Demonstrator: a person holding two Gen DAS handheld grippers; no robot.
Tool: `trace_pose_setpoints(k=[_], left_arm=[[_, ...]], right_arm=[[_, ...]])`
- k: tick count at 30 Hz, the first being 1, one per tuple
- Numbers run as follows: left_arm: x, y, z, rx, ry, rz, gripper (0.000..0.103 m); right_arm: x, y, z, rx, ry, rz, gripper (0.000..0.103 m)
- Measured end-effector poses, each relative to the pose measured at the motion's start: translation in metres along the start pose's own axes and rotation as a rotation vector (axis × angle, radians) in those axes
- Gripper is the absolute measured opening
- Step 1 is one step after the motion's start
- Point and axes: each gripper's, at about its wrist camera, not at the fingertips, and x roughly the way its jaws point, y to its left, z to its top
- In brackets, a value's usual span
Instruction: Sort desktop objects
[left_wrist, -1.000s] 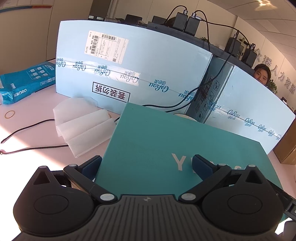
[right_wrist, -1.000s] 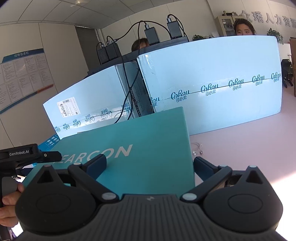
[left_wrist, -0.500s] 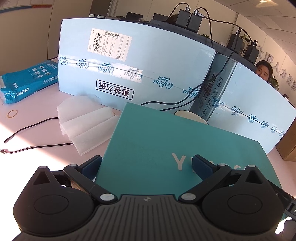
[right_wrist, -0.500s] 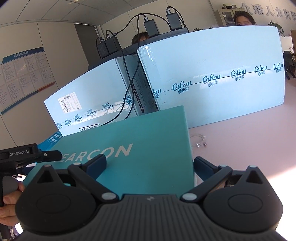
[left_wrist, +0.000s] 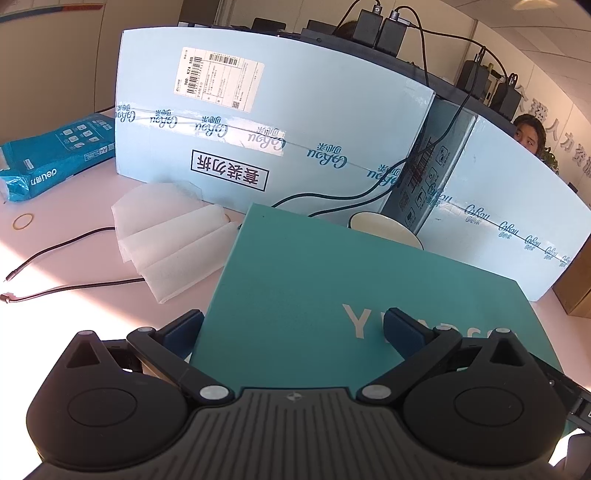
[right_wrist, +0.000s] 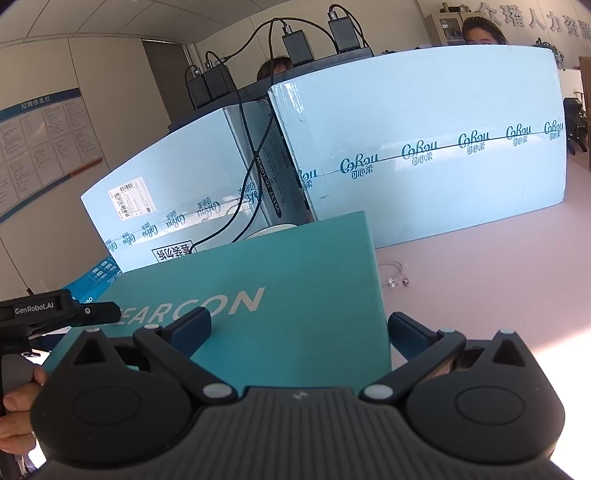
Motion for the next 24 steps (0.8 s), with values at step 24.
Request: trace_pose_setpoints(k=[24], left_arm=[[0.011, 0.0, -0.007, 0.028, 0.025, 0.01, 0.103]], right_arm=[[0.009, -0.007, -0.009, 0.013, 0.053, -0.004, 0.103]])
